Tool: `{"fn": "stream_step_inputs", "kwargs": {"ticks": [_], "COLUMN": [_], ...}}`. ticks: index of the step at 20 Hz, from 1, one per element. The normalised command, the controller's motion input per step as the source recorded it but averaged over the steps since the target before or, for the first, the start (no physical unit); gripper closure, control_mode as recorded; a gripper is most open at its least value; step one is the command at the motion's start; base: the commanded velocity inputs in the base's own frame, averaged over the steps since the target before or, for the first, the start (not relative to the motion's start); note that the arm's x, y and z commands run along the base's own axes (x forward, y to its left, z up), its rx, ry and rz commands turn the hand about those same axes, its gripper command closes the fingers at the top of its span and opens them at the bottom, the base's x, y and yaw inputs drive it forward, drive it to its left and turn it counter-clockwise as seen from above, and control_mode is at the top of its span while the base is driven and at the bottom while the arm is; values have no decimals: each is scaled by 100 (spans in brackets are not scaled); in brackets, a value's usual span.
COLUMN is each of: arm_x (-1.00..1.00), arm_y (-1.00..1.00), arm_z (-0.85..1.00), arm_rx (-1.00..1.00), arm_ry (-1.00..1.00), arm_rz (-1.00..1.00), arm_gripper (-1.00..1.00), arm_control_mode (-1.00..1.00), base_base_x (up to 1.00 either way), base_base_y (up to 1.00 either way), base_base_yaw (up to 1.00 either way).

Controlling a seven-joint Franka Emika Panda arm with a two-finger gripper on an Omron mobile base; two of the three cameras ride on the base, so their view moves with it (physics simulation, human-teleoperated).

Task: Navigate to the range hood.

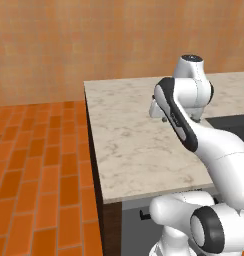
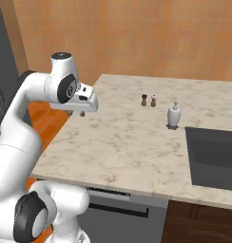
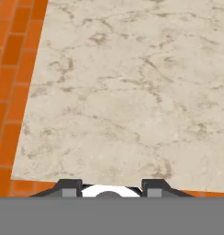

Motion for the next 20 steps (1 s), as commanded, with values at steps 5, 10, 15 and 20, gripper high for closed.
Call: {"fn": "stream_step_inputs", "kwargs": {"ticks": [5, 10, 15, 20], "arm_x": [-73, -100, -100, 0], "arm_y": [-3, -1, 0, 0], "arm_z": [-1, -5, -4, 0], "arm_rx": [0, 0, -1, 0], "arm_ry": [0, 0, 0, 0], "arm_rz": [-7, -6, -2, 0], "arm_gripper": [-100, -100, -100, -100], "arm_control_mode": [-100, -100, -100, 100], "base_base_x": [0, 0, 0, -84], "base_base_y": [0, 0, 0, 41], "base_base_yaw": [0, 0, 0, 22]}}
